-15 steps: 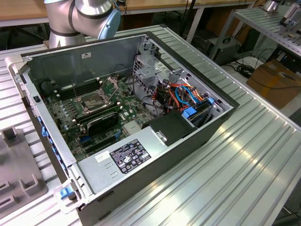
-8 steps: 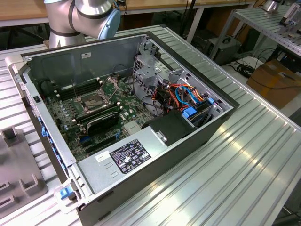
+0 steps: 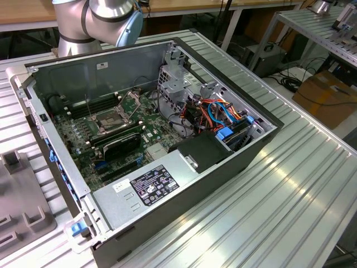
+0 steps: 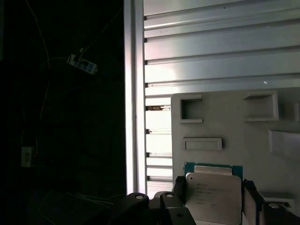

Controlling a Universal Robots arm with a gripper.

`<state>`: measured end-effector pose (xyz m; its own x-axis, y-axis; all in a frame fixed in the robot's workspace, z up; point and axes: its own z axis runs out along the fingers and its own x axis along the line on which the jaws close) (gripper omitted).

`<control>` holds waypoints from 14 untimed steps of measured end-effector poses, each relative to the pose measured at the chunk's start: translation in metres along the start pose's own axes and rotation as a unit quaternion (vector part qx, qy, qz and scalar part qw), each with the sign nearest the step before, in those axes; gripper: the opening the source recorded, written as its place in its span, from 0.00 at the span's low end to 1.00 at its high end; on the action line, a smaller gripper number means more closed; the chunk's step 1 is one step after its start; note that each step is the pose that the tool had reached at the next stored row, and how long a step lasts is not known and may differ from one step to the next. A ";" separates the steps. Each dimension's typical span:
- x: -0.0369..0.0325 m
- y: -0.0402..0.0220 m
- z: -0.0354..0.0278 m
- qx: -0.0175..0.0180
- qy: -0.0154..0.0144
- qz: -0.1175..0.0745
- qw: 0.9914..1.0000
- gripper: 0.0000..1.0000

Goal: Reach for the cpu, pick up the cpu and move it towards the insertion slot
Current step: 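Pick up the cpu and move it towards the insertion slot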

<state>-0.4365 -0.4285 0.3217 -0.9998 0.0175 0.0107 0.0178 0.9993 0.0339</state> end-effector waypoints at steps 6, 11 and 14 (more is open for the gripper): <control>0.0000 0.0000 -0.0010 0.000 0.000 0.000 1.000 0.55; 0.0000 0.0001 -0.0018 0.000 0.000 0.000 1.000 0.55; 0.0000 0.0001 -0.0029 0.000 0.000 0.000 1.000 0.55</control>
<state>-0.4365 -0.4286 0.3246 -0.9998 0.0174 0.0110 0.0178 0.9993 0.0340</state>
